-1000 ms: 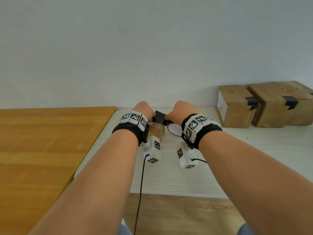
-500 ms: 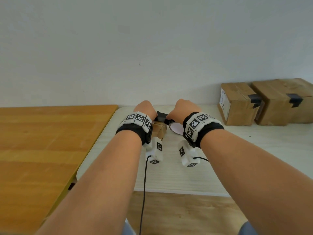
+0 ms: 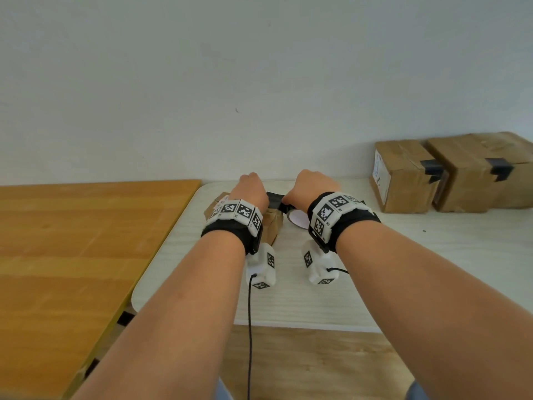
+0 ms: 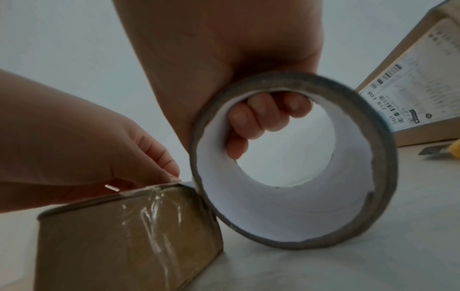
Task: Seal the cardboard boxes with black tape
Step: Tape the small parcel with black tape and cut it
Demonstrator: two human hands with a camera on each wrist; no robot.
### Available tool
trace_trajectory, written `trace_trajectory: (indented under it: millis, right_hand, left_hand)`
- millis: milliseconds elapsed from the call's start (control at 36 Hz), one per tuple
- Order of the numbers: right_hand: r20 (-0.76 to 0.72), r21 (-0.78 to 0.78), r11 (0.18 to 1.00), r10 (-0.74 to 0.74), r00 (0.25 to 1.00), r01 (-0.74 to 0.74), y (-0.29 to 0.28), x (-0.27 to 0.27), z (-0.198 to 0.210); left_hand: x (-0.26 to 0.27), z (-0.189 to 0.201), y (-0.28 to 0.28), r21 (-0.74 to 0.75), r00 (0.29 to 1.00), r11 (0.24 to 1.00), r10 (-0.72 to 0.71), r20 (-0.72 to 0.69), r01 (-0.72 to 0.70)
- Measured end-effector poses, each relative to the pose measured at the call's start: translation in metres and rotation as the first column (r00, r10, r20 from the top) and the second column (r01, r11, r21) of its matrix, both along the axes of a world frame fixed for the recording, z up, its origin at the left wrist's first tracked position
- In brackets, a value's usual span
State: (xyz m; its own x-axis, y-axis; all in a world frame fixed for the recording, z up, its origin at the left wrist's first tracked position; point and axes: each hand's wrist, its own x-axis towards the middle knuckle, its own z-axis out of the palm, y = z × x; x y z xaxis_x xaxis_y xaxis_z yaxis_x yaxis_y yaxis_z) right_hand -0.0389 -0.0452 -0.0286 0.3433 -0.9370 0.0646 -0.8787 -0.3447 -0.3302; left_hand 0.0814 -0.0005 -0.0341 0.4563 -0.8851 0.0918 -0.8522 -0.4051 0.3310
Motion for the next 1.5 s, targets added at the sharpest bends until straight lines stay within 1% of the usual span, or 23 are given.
trace_trajectory:
  millis: [56, 167, 250, 389, 611, 778, 917, 1028, 1111, 1167, 1361, 1500]
  right_hand:
    - [-0.003, -0.003, 1.0, -0.001, 1.0, 0.0, 0.0, 0.0, 0.0]
    - [-0.008, -0.011, 1.0, -0.001, 1.0, 0.001, 0.0, 0.0, -0.001]
    - [-0.008, -0.014, 1.0, 0.001, 1.0, -0.002, 0.001, 0.0, 0.0]
    - [-0.006, -0.007, 1.0, 0.007, 1.0, -0.007, 0.001, -0.001, 0.0]
    - [0.014, 0.042, 0.999, 0.029, 0.999, -0.03, -0.002, -0.004, 0.003]
    - [0.031, 0.073, 0.997, 0.03, 0.999, -0.032, -0.003, -0.004, 0.004]
    - [0.112, 0.118, 0.993, -0.015, 0.994, 0.002, -0.005, -0.009, 0.001]
    - [0.186, 0.17, 0.985, -0.009, 0.983, -0.023, -0.009, -0.008, -0.002]
    - [0.2, 0.181, 0.983, -0.005, 0.98, -0.032, -0.009, -0.009, -0.002]
    - [0.189, 0.17, 0.985, -0.002, 0.982, -0.031, -0.009, -0.01, 0.0]
    - [0.039, 0.099, 0.994, 0.032, 0.999, -0.036, 0.0, -0.005, 0.005]
    - [-0.033, 0.039, 0.998, 0.047, 0.998, -0.046, 0.002, -0.001, 0.009]
  left_hand:
    - [0.0, 0.001, 0.002, -0.006, 0.998, 0.998, -0.066, 0.01, 0.066]
    - [0.001, 0.007, 0.008, 0.011, 0.984, 0.985, -0.17, -0.05, 0.171]
    - [0.003, 0.007, 0.014, -0.027, 0.978, 0.98, -0.199, -0.061, 0.198]
    - [0.006, -0.001, 0.019, -0.113, 0.97, 0.964, -0.242, -0.007, 0.24]
    - [0.007, -0.007, 0.019, -0.075, 0.963, 0.962, -0.259, 0.068, 0.264]
    - [0.007, -0.009, 0.017, 0.002, 0.949, 0.96, -0.278, 0.15, 0.281]
    - [0.006, -0.011, 0.016, 0.012, 0.944, 0.96, -0.277, 0.179, 0.28]
    - [0.005, -0.013, 0.015, 0.001, 0.947, 0.964, -0.261, 0.187, 0.266]
    - [0.004, -0.012, 0.016, -0.012, 0.951, 0.966, -0.254, 0.177, 0.26]
    - [0.004, -0.012, 0.016, -0.019, 0.953, 0.966, -0.251, 0.172, 0.258]
    - [0.005, -0.011, 0.022, -0.031, 0.956, 0.964, -0.258, 0.139, 0.264]
    - [0.004, -0.008, 0.025, -0.04, 0.957, 0.963, -0.258, 0.131, 0.265]
